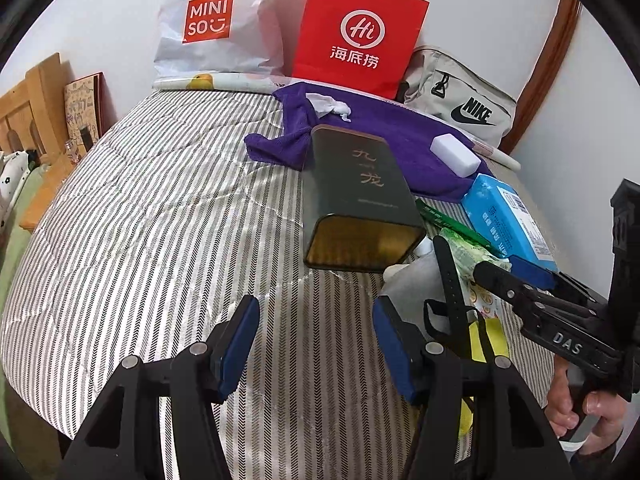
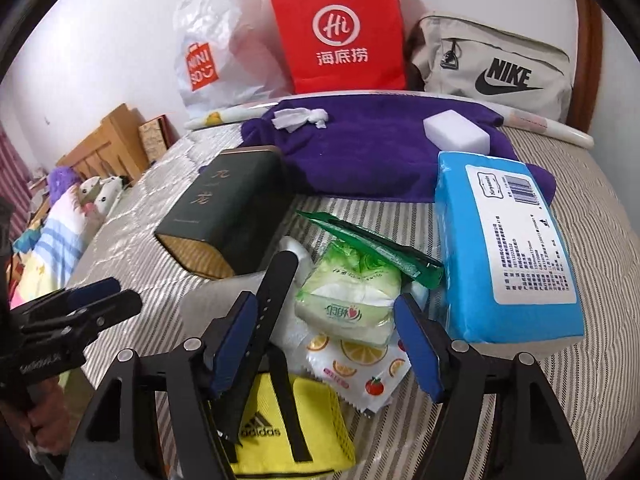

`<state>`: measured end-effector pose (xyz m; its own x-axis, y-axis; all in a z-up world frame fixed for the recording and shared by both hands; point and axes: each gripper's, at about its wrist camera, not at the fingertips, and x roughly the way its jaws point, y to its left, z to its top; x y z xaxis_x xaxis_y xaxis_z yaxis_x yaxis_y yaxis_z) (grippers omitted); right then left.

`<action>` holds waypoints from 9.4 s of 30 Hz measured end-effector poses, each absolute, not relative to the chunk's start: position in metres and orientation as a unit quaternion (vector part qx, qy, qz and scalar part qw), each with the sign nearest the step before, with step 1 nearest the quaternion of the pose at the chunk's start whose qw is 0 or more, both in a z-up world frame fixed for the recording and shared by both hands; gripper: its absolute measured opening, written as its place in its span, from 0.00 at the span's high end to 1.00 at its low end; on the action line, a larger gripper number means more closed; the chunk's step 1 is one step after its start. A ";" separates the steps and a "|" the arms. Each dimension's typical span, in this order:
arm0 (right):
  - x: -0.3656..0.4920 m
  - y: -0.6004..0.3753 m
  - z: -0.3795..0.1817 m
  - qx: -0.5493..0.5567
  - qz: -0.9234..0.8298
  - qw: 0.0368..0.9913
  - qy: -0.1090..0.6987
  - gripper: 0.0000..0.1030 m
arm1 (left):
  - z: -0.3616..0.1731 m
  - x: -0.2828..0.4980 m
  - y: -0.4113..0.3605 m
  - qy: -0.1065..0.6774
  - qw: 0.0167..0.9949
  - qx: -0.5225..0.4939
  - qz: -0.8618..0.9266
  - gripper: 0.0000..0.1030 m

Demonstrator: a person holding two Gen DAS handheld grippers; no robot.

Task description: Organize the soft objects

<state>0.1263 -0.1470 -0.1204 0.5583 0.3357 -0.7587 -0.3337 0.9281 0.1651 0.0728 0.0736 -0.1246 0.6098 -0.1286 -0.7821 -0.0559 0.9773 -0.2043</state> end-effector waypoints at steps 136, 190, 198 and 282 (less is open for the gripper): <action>0.106 -0.249 -0.067 -0.017 0.216 0.900 0.378 0.49 | -0.074 0.105 0.044 0.406 0.909 -0.078 -0.051 0.96; 0.342 -0.181 -0.121 -0.097 0.208 0.848 0.477 0.49 | -0.103 0.333 0.030 0.480 0.875 -0.033 -0.061 0.96; 0.348 -0.177 -0.130 -0.106 0.208 0.842 0.487 0.49 | -0.114 0.343 0.032 0.498 0.864 -0.035 -0.061 0.96; 0.072 -0.162 -0.157 -0.038 0.290 0.829 0.477 0.74 | -0.121 0.070 0.052 0.469 0.877 -0.095 -0.041 0.43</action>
<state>0.0720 -0.1617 -0.1575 0.3765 0.4433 -0.8135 -0.5164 0.8294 0.2130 0.0700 0.0521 -0.1211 0.5559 -0.1606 -0.8156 -0.0183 0.9786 -0.2052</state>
